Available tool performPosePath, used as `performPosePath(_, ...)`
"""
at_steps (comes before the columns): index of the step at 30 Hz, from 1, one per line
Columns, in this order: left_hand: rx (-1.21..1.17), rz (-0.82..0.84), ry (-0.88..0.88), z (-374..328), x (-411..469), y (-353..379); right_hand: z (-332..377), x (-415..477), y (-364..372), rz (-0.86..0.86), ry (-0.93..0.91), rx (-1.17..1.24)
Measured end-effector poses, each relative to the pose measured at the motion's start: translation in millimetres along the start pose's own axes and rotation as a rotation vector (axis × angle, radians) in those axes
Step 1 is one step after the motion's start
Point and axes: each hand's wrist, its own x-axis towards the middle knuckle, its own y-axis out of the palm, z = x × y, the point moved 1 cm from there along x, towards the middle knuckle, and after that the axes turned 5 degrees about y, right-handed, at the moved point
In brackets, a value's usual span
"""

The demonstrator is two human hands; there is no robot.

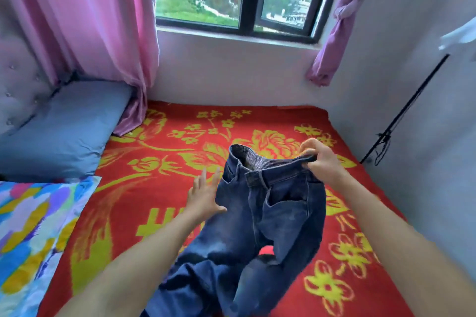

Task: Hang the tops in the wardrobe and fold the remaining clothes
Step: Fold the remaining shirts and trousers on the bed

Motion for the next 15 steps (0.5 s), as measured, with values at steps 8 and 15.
performPosePath(8,0.323,-0.013,0.412,-15.8,-6.6,-109.6,83.7,-88.3,-80.8,0.036,-0.159,0.194)
performPosePath(15,0.207,0.009,0.412,-32.4,-21.9,-132.7,91.3,-102.9,-148.9,-0.102,-0.146,0.179)
